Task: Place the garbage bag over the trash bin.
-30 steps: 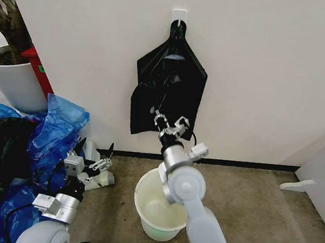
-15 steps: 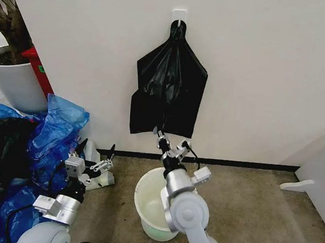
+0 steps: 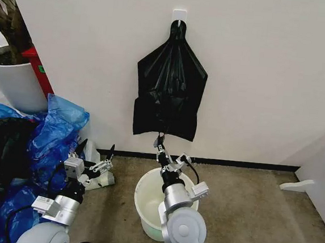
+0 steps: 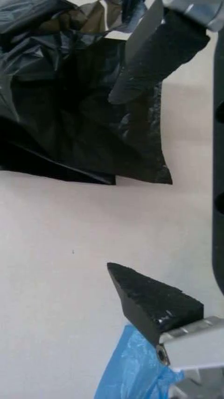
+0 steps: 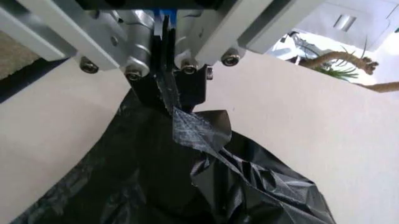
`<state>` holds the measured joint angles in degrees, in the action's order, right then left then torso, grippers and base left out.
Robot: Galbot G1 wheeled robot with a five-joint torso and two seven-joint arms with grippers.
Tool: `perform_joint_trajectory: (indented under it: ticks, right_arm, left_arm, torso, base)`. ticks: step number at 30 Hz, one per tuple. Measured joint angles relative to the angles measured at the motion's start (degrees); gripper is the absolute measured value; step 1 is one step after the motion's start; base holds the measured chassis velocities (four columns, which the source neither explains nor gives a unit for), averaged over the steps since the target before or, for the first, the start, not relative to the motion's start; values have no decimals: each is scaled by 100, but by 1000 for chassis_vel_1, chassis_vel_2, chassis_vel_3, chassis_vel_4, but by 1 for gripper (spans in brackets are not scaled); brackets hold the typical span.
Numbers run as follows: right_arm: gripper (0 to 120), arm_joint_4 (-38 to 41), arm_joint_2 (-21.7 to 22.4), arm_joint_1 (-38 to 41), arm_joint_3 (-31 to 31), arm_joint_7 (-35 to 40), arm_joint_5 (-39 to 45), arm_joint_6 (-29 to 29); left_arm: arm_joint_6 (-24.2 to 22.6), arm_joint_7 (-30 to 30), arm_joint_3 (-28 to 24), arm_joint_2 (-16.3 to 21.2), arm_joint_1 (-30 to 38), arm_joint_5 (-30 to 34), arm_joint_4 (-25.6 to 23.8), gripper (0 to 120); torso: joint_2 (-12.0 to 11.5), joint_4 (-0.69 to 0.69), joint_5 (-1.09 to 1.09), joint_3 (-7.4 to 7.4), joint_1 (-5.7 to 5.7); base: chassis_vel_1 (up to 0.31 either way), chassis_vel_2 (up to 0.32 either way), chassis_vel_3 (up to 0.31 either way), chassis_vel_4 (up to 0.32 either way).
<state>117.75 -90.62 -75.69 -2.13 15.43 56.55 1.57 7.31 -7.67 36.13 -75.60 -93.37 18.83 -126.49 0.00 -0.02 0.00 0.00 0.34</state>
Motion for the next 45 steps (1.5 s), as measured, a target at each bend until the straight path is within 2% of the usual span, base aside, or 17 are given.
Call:
perform_joint_trajectory:
  ticks: [20, 27, 35, 41, 45]
  right_arm:
    - [0, -49, 6, -347, -75, -117, -87, 157]
    - [0, -38, 33, -110, -138, -116, -75, 51]
    - [0, -17, 560, 325, -399, -245, 142, -401]
    - [0, -19, 1016, 542, -595, -275, 369, -566]
    - [0, 102, 1164, 616, -685, -256, 449, -644]
  left_arm:
    - [51, -22, 27, -24, 2, 29, 59, 100]
    - [56, -23, 32, -29, -8, 29, 58, 100]
    - [57, -23, 42, -26, -6, 29, 60, 100]
    - [50, -24, 54, 0, 39, 60, 121, 100]
    - [13, -24, 50, 32, 105, 103, 155, 100]
  torso:
    - [0, 0, 0, 0, 0]
    - [0, -1, 0, 1, 0]
    - [0, 0, 0, 0, 1]
    - [0, 0, 1, 1, 1]
    - [0, -1, 1, 1, 1]
  base:
    - [0, 0, 0, 0]
    - [0, 0, 0, 0]
    - [0, 0, 0, 0]
    - [0, 0, 0, 0]
    - [0, 0, 0, 0]
